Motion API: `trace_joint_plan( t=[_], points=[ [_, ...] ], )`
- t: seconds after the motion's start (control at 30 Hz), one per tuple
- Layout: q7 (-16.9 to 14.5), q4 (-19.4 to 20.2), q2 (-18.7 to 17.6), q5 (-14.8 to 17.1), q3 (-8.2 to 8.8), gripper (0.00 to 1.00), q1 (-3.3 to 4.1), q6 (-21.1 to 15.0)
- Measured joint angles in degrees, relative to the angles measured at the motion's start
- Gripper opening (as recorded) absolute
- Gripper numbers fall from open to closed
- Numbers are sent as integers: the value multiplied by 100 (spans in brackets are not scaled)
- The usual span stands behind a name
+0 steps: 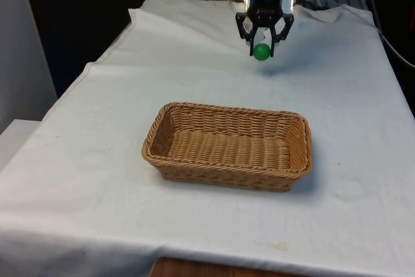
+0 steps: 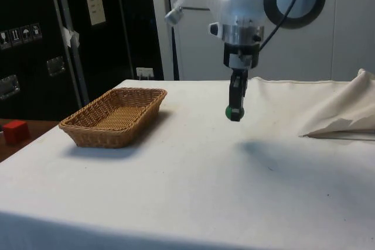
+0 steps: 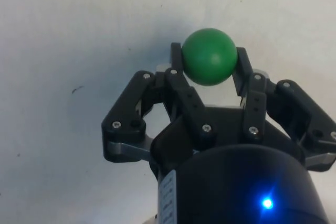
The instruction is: Pick up the ball and place it into the basket.
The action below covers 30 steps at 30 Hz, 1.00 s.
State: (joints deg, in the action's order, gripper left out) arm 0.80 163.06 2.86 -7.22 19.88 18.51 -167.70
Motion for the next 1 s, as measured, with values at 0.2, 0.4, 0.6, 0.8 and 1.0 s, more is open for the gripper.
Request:
trace_joint_plan(
  t=[0.2,0.4,0.6,0.8,1.0],
  points=[
    [-29,-63,332,-6,6,1,-6,361],
    [-40,-223,550,-6,6,1,-6,699],
    [-57,-447,802,-6,6,1,-6,1134],
    [-80,-733,1008,-6,-6,1,6,1576],
    [-97,-1020,1066,-6,-17,1,6,1908]
  ],
)
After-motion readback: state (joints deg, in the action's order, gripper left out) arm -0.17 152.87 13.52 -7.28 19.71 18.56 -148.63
